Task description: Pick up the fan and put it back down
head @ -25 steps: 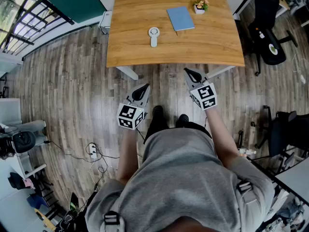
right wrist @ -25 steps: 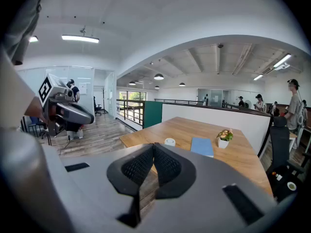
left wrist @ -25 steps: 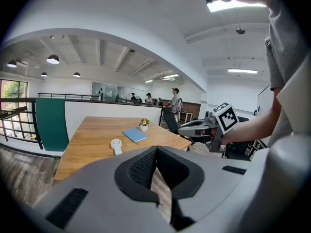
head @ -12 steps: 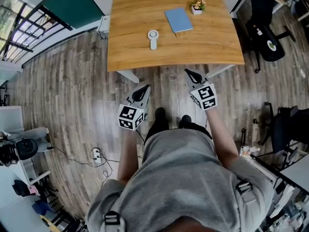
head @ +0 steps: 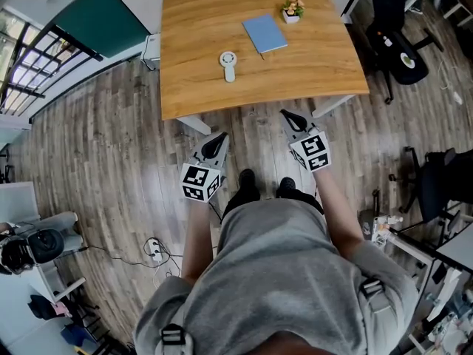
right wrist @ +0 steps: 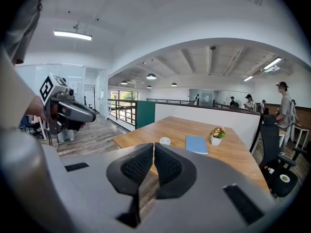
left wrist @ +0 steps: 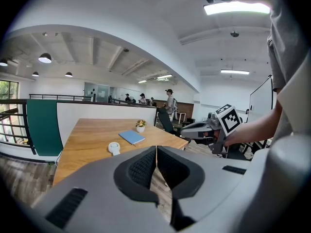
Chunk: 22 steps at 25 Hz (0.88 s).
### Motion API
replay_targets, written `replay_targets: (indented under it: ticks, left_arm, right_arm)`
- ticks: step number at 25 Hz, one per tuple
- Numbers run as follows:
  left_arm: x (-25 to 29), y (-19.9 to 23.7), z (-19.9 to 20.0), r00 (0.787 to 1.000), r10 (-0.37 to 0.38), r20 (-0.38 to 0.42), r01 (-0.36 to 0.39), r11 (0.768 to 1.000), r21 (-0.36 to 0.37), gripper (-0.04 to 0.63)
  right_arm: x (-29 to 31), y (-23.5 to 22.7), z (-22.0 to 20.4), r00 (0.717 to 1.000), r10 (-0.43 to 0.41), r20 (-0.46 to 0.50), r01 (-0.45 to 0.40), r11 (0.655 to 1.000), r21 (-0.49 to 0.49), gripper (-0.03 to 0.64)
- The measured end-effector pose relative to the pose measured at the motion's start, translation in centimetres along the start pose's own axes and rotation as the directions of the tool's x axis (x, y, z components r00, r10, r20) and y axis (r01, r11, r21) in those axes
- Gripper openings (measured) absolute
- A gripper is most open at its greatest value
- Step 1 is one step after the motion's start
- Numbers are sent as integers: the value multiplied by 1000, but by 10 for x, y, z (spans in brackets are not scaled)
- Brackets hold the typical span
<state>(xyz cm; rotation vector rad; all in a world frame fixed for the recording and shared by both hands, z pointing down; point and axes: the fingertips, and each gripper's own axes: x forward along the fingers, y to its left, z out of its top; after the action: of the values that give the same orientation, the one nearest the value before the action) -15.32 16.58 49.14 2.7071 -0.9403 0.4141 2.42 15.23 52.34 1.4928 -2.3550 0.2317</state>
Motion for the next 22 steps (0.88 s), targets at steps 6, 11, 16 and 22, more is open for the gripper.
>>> replay_targets:
  ticks: [6, 11, 16, 22]
  left_arm:
    - [1, 22, 2, 999, 35, 16, -34, 999, -27, 65]
    - [4, 33, 2, 1000, 23, 3, -23, 1000, -13, 157]
    - [9, 38, 1, 1000, -18, -10, 18, 1000, -12, 232]
    - [12, 47, 3, 999, -50, -18, 50, 999, 0, 264]
  right_arm:
    - [3, 4, -4, 1000, 0, -10, 0, 1000, 17, 77]
    - [9, 5, -4, 1000, -14, -7, 15, 999, 42, 195]
    - [14, 6, 1, 999, -35, 15, 34, 997, 65, 265]
    - [17, 6, 1, 997, -75, 8, 74, 995, 73, 302]
